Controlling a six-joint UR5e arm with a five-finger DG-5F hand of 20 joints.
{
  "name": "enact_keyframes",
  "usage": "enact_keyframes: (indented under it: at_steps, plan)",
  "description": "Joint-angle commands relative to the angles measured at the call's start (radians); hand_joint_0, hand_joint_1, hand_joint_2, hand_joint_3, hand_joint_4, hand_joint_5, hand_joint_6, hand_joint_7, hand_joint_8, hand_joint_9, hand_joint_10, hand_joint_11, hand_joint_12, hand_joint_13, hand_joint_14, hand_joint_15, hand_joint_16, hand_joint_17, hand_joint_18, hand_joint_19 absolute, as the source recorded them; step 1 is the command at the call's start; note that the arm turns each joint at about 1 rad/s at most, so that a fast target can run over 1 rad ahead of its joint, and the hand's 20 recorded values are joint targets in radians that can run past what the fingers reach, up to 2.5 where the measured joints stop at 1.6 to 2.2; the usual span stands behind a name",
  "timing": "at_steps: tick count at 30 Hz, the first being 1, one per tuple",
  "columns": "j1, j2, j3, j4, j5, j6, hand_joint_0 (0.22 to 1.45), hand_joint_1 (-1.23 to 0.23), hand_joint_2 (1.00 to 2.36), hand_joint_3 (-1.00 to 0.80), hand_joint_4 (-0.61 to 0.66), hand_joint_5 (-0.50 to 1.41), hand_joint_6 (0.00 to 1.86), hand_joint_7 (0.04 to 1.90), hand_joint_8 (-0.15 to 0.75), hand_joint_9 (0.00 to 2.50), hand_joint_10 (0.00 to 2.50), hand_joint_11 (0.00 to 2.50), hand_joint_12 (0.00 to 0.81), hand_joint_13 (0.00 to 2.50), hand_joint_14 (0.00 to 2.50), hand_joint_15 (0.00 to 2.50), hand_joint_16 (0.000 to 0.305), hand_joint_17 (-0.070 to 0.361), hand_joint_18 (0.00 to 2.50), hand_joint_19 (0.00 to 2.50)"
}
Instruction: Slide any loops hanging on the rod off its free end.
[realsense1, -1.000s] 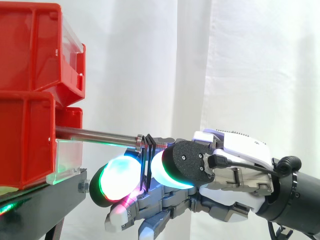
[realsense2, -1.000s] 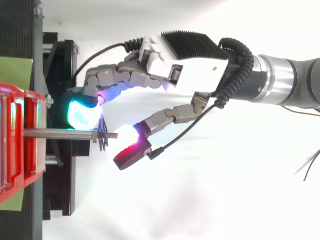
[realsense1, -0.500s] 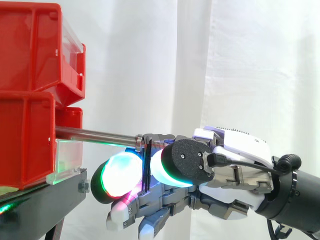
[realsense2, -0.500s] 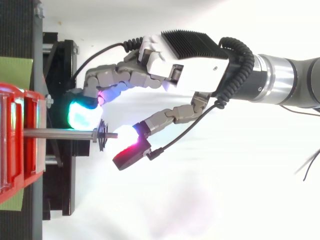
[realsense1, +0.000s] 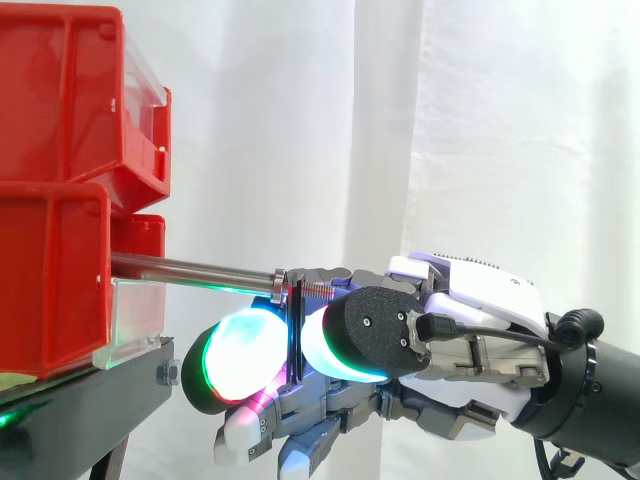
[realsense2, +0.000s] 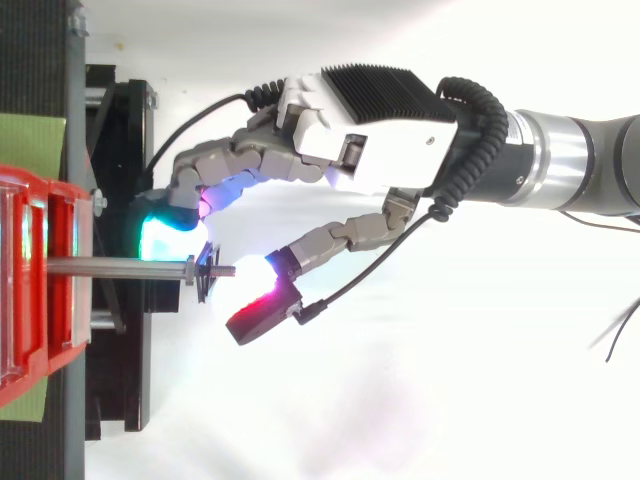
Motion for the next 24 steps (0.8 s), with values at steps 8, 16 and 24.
enact_keyframes:
  at_steps: [8, 16, 24]
  plan:
    - [0.0, 0.0, 0.0, 0.0, -0.016, 0.0, 0.64, -0.68, 1.02, -0.32, 0.18, -0.2, 0.79, 0.93, 0.297, 0.8, 0.01, 0.27, 0.29, 0.86, 0.0, 0.13, 0.046, 0.104, 0.97, 0.38]
    - [-0.006, 0.0, 0.0, 0.0, -0.025, 0.002, 0.64, -0.69, 1.02, -0.27, 0.17, -0.21, 0.83, 0.88, 0.295, 0.8, 0.01, 0.27, 0.289, 0.86, 0.01, 0.13, 0.046, 0.104, 0.97, 0.38]
    - [-0.014, 0.001, 0.0, -0.005, -0.033, 0.008, 0.64, -0.69, 1.02, -0.23, 0.16, -0.22, 0.85, 0.87, 0.295, 0.79, 0.01, 0.28, 0.287, 0.85, 0.0, 0.14, 0.046, 0.104, 0.97, 0.39]
